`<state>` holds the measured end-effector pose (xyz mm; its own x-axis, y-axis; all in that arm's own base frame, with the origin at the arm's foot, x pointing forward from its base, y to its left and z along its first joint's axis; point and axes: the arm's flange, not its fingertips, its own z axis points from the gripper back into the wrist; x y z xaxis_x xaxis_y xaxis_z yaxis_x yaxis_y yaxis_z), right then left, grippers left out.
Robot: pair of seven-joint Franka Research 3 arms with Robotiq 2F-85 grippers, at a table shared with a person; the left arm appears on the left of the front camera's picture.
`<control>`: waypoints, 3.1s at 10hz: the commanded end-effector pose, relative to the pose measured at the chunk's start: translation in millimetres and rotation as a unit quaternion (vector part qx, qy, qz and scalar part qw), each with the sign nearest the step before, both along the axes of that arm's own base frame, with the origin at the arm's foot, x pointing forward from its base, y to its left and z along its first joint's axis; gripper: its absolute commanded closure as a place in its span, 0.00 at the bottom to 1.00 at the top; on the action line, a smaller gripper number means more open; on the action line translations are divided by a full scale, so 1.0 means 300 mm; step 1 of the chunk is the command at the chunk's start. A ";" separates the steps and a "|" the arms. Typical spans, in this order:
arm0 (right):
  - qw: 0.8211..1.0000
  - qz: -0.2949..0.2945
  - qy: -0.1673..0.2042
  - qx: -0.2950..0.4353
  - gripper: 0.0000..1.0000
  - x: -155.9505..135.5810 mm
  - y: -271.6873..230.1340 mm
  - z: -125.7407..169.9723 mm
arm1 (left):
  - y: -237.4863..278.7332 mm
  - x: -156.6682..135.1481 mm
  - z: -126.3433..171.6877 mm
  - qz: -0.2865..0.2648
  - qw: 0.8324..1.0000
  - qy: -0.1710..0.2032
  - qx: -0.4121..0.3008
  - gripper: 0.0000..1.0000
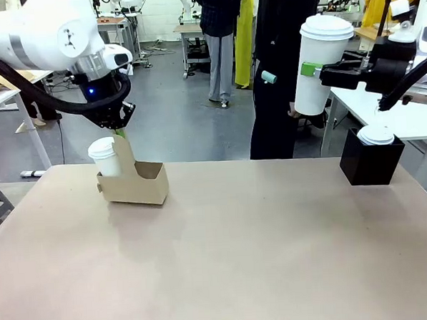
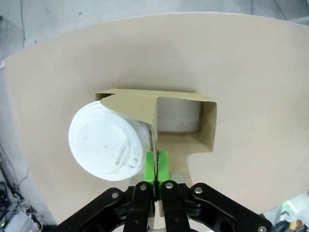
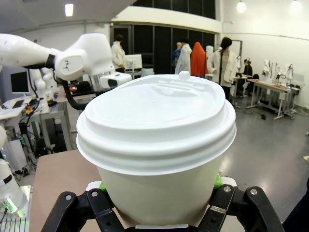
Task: Pour a drink into a cup and package it in a carrier.
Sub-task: Position the Cup Carrier in the center of the table, then insert the held 600 ml Paper Cup into the Cup Carrier.
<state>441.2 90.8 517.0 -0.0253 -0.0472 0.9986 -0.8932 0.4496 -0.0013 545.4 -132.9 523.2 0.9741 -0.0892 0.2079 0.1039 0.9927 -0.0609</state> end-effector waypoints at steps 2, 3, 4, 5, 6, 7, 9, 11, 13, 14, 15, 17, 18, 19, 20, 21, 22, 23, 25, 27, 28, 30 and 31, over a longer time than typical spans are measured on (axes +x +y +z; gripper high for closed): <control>1.000 0.000 -0.013 0.003 0.20 0.002 -0.001 0.007 | -0.075 -0.198 0.141 0.027 0.999 -0.018 -0.032 0.98; 1.000 0.000 -0.013 0.003 0.20 0.002 -0.001 0.007 | -0.147 -0.278 0.174 0.041 0.998 -0.012 -0.048 0.98; 1.000 0.000 -0.013 0.003 0.20 0.002 -0.001 0.007 | -0.233 -0.359 0.192 0.051 0.997 -0.007 -0.053 0.98; 1.000 0.000 -0.013 0.003 0.20 0.002 -0.001 0.007 | -0.325 -0.430 0.181 0.067 0.997 -0.016 -0.033 0.98; 1.000 0.000 -0.013 0.003 0.20 0.002 -0.001 0.007 | -0.426 -0.484 0.153 0.068 0.997 -0.014 -0.035 0.98; 1.000 0.000 -0.013 0.003 0.20 0.002 -0.001 0.007 | -0.522 -0.519 0.103 0.098 0.995 0.017 -0.025 0.98; 1.000 0.000 -0.013 0.003 0.20 0.002 -0.001 0.007 | -0.651 -0.558 0.092 0.096 0.995 0.011 -0.019 0.98; 1.000 0.000 -0.013 0.003 0.20 0.002 -0.001 0.007 | -0.777 -0.597 0.036 0.098 0.995 0.014 -0.010 0.98; 1.000 0.000 -0.013 0.003 0.20 0.002 -0.001 0.007 | -0.850 -0.622 -0.006 0.102 0.995 0.000 0.004 0.98; 1.000 0.000 -0.013 0.003 0.20 0.002 -0.001 0.007 | -0.864 -0.626 -0.020 0.109 0.994 -0.006 0.012 0.98; 1.000 0.000 -0.013 0.003 0.20 0.002 -0.001 0.007 | -0.878 -0.638 -0.047 0.109 0.994 -0.008 0.019 0.98; 1.000 0.000 -0.013 0.003 0.20 0.002 -0.001 0.007 | -0.905 -0.644 -0.099 0.105 0.994 -0.011 0.026 0.98; 1.000 0.000 -0.013 0.003 0.20 0.002 -0.001 0.007 | -0.907 -0.648 -0.121 0.099 0.995 -0.009 0.023 0.98; 1.000 0.000 -0.013 0.003 0.20 0.002 -0.001 0.007 | -0.907 -0.648 -0.131 0.087 0.996 -0.001 0.023 0.98; 1.000 0.000 -0.013 0.003 0.20 0.002 -0.001 0.007 | -0.897 -0.647 -0.087 0.091 0.996 0.001 0.023 0.98; 1.000 0.000 -0.013 0.003 0.20 0.002 -0.001 0.007 | -0.897 -0.647 -0.087 0.091 0.996 0.001 0.023 0.98; 1.000 0.000 -0.013 0.003 0.20 0.002 -0.001 0.007 | -0.897 -0.647 -0.087 0.091 0.996 0.001 0.023 0.98; 1.000 0.000 -0.013 0.003 0.20 0.002 -0.001 0.007 | -0.897 -0.647 -0.087 0.091 0.996 0.001 0.023 0.98; 1.000 0.000 -0.013 0.003 0.20 0.002 -0.001 0.007 | -0.897 -0.647 -0.087 0.091 0.996 0.001 0.023 0.98; 1.000 0.000 -0.013 0.003 0.20 0.002 -0.001 0.007 | -0.878 -0.645 -0.062 0.074 0.997 0.009 0.003 0.38; 1.000 0.000 -0.013 0.003 0.20 0.002 -0.001 0.007 | -0.858 -0.648 -0.033 0.065 0.998 0.007 -0.001 0.00; 1.000 0.000 0.000 0.000 0.20 0.001 -0.002 0.001 | -0.794 -0.659 0.046 0.034 0.999 -0.004 -0.032 0.00; 1.000 0.026 0.002 -0.005 0.20 0.031 0.032 -0.006 | -0.757 -0.667 0.088 0.021 0.999 -0.006 -0.040 0.16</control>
<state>442.3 93.5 514.5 -0.0204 -0.0464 0.9987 -0.8974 0.4413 0.0022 354.0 -383.6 542.9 0.9744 0.0037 0.2248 0.0203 0.9943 -0.1043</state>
